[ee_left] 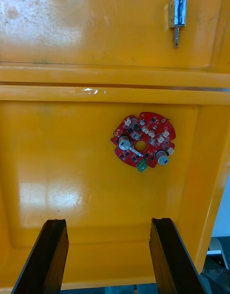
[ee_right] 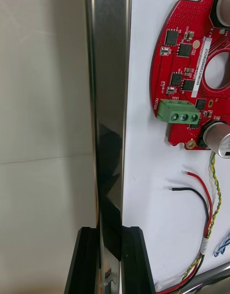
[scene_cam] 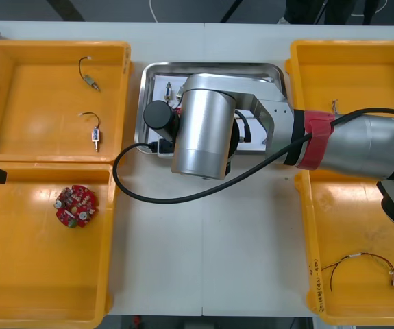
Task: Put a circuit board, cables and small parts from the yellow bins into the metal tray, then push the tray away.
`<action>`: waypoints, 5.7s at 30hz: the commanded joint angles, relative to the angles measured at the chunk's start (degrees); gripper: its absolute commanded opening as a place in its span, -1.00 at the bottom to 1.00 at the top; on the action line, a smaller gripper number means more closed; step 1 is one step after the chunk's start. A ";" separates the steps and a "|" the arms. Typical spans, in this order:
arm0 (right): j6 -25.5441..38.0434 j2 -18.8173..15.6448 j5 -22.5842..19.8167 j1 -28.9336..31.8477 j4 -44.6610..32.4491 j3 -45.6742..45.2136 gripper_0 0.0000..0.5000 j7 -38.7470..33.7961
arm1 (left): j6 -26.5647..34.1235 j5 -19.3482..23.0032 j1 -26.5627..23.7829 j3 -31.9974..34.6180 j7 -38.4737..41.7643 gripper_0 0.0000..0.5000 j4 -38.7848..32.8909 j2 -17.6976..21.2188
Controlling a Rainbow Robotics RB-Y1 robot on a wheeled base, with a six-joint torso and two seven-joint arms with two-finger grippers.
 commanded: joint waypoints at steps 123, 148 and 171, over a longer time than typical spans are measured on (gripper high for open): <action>20.87 1.64 0.35 2.78 -3.51 -28.17 1.00 -14.48 | 0.37 0.49 0.99 1.67 -3.84 1.00 -1.62 2.54; 20.87 -12.59 -10.29 28.36 -27.68 -60.33 1.00 -37.15 | 0.37 0.49 0.99 1.67 -3.84 1.00 -1.62 2.54; 20.87 -17.34 -8.70 51.65 -35.59 -85.91 1.00 -25.99 | 0.37 0.49 0.99 1.67 -3.84 1.00 -1.62 2.54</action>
